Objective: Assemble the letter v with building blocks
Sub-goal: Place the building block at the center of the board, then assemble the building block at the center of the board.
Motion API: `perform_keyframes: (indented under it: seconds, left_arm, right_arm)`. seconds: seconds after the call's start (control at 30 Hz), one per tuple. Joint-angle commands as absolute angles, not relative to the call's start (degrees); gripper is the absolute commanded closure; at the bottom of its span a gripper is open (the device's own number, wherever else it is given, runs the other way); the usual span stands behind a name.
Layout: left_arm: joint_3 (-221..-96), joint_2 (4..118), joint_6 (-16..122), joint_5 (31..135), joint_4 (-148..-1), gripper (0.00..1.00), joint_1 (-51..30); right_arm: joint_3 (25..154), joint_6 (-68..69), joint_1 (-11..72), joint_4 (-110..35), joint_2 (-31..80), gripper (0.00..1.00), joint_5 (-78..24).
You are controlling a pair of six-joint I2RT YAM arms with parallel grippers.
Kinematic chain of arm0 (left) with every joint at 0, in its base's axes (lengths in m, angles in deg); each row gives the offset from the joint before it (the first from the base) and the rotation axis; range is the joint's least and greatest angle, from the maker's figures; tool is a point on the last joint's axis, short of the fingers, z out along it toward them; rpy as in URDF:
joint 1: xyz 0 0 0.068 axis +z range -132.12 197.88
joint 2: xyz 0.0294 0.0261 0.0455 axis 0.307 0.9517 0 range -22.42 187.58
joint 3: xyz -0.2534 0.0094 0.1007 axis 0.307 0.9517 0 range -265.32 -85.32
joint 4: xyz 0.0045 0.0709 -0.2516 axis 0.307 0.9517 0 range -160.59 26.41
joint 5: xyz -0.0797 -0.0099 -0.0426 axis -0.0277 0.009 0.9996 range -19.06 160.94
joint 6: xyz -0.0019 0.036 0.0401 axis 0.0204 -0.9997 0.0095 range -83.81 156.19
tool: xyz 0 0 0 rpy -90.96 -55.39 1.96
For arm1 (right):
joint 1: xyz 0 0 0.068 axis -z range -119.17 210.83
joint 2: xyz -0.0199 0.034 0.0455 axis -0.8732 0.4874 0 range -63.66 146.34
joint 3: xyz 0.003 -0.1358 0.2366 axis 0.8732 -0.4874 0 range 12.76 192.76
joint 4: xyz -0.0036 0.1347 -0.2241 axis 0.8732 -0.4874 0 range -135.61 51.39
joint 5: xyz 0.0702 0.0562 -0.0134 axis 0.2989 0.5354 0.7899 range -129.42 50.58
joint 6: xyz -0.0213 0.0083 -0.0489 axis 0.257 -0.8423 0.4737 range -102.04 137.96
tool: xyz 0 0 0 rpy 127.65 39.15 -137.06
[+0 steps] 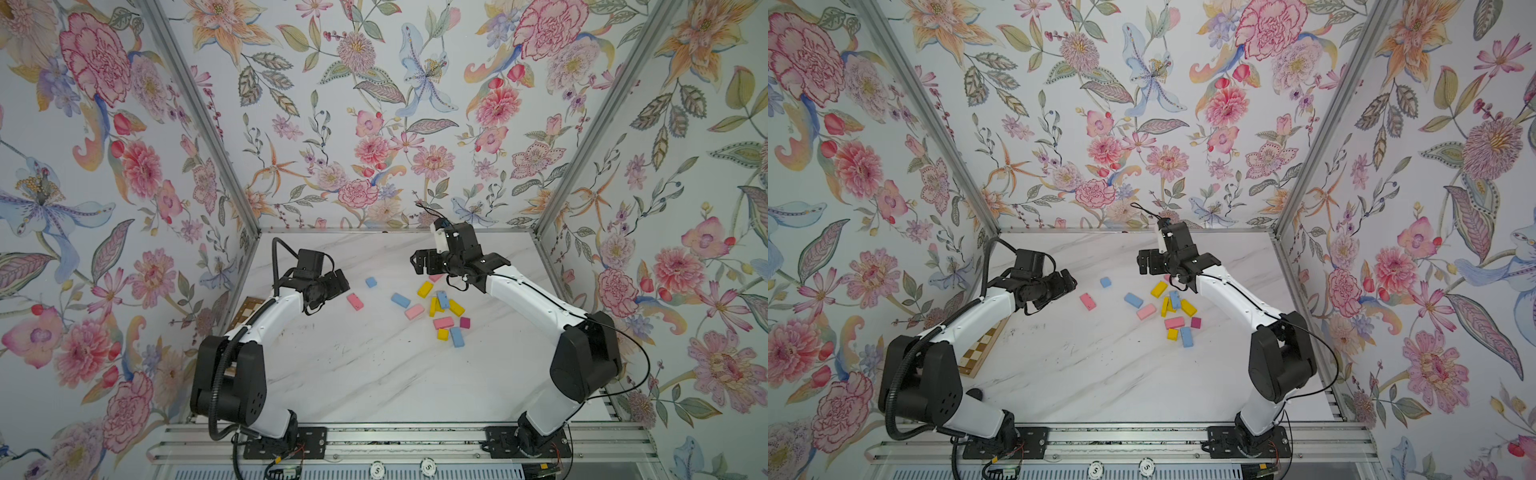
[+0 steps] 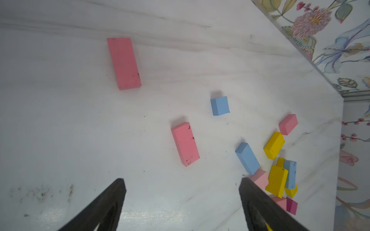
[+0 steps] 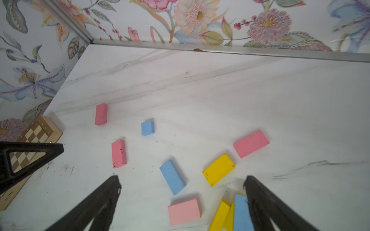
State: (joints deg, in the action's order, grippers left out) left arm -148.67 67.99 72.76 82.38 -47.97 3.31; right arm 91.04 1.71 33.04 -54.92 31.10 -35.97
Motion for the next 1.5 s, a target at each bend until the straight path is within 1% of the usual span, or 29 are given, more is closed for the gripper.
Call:
perform_keyframes:
  seconds: [0.0,0.03,0.1,0.13,0.23,0.4,0.6,0.67,0.97,1.03,1.17,1.27,1.4,1.47]
  left_arm:
    - [-154.23,74.93,71.35,76.73,-42.4,0.1,-0.92]
    - [-155.8,77.06,71.39,77.2,-41.65,0.11,-1.77]
    - [-159.48,81.68,70.95,78.3,-39.56,0.2,-3.03]
    - [-161.15,83.54,70.57,77.92,-38.47,0.21,-3.51]
    - [-165.98,88.21,69.81,75.6,-34.98,0.21,-4.62]
    - [-167.97,90.52,69.68,72.56,-33.86,0.21,-5.0]
    - [-170.44,94.42,69.56,71.0,-32.12,0.25,-5.15]
    - [-170.94,95.13,69.46,70.83,-32.31,0.29,-5.4]
    - [-172.58,98.11,69.23,69.28,-31.3,0.32,-5.72]
    - [-172.42,98.79,69.06,70.49,-31.69,0.43,-5.76]
    - [-171.26,98.88,69.07,71.25,-32.47,0.6,-5.86]
    - [-169.65,97.55,68.34,69.95,-32.14,0.71,-5.78]
    - [-168.31,95.14,66.71,67.99,-31.23,0.78,-4.1]
    - [-167.85,94.18,66.42,68.03,-31.04,0.78,-2.27]
  right_arm:
    - [84.29,0.55,35.35,-53.07,28.03,0.01,-35.72]
    - [82.86,0.43,36.09,-52.65,26.91,0.01,-35.43]
    - [79.76,0.05,37.4,-51.49,24.87,0.01,-34.97]
    - [78.69,0.02,37.74,-50.98,24.32,0.01,-34.9]
    - [76.69,-0.08,37.85,-50.76,23.71,0.01,-35.26]
    - [74.41,-0.1,37.8,-50.0,23.24,0.01,-35.36]
    - [73.58,0.12,37.76,-49.06,23.44,0.01,-35.94]
    - [73.51,0.12,37.59,-48.98,23.52,0.01,-35.97]
    - [72.53,0.64,37.28,-48.37,23.08,0.01,-36.85]
    - [72.36,0.65,37.27,-48.3,23.14,0.01,-36.97]
    - [72.03,0.56,37.27,-48.02,23.17,0.01,-37.09]
    - [71.91,0.73,37.14,-48.17,23.01,0.01,-37.43]
    - [71.84,0.95,36.95,-48.19,23.08,0.01,-37.52]
    - [72.21,1.51,36.28,-48.4,23.72,0.01,-37.8]
